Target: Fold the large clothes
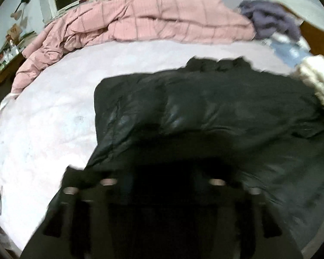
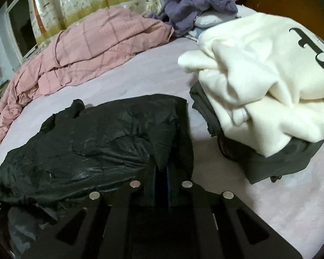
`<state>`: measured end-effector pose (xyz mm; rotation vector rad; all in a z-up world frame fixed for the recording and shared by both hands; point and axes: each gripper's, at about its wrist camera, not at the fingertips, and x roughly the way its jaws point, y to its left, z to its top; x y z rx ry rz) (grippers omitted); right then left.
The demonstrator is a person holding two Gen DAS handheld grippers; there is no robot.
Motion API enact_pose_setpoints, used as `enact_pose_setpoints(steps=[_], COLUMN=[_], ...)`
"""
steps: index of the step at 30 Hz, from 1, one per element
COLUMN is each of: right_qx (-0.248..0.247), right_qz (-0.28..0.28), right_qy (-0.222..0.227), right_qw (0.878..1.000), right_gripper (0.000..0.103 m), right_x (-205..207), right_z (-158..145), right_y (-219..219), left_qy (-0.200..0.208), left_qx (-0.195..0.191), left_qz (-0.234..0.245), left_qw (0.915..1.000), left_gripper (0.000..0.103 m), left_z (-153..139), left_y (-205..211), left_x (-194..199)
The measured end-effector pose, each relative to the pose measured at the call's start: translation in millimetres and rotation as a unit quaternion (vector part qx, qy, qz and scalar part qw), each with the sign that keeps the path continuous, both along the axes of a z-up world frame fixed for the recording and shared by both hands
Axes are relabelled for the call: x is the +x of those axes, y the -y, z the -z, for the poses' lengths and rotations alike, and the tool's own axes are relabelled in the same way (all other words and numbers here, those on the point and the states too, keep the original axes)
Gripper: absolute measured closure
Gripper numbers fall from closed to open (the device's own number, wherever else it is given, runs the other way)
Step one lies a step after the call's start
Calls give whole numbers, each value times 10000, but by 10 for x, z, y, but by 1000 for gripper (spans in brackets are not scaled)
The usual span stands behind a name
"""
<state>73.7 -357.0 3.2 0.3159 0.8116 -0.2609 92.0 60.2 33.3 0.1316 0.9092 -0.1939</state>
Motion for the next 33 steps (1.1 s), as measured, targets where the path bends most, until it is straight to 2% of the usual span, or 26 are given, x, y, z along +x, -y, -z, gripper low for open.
enact_pose_setpoints(steps=[2,4,6,8,10,13,18,20,22,24,26,29,33], right_qx=[-47,-195,-241,-113,41,33,12,-13,-71,205,282,79,21], right_qz=[105,265,246,5,-294,-448,-969,-1178,-1091,-1039,-1067,-1188,-1198], right_qy=[129,341,601,816,878,828,771,483,-191,-420,-556,-690,-733], right_qw=[9998,9989,9976,9966,9957,9956,9923,9919,9938,9935,9923,9905,9901], right_gripper=[89,86,76,54,53,53,53,53,53,53,53,53,51], right_x=[-60,-152,-239,-270,-233,-214,-175,-108,17,67,111,179,248], right_z=[-66,-144,-236,-295,-292,-275,-265,-176,17,139,185,231,244], right_y=[-7,-29,-72,-136,-201,-279,-437,-502,-505,-448,-435,-505,-515], left_qy=[120,472,789,1048,1136,1160,804,578,244,-37,-277,-375,-230], left_qx=[-211,-389,-480,-636,-720,-720,-561,-424,-115,5,19,-136,-202], left_qz=[-157,-228,-373,-556,-714,-886,-1136,-1206,-1287,-1302,-1362,-1429,-1408], left_qw=[9996,9979,9950,9909,9883,9867,9887,9901,9913,9915,9903,9889,9896], left_gripper=[35,33,32,30,30,30,30,30,30,30,28,28,29], left_z=[-105,-214,-307,-378,-395,-340,-85,34,161,292,408,464,422], left_y=[-100,-177,-250,-344,-429,-500,-475,-426,-347,-326,-344,-387,-400], left_x=[-113,-212,-237,-203,-64,125,380,438,526,600,656,662,586])
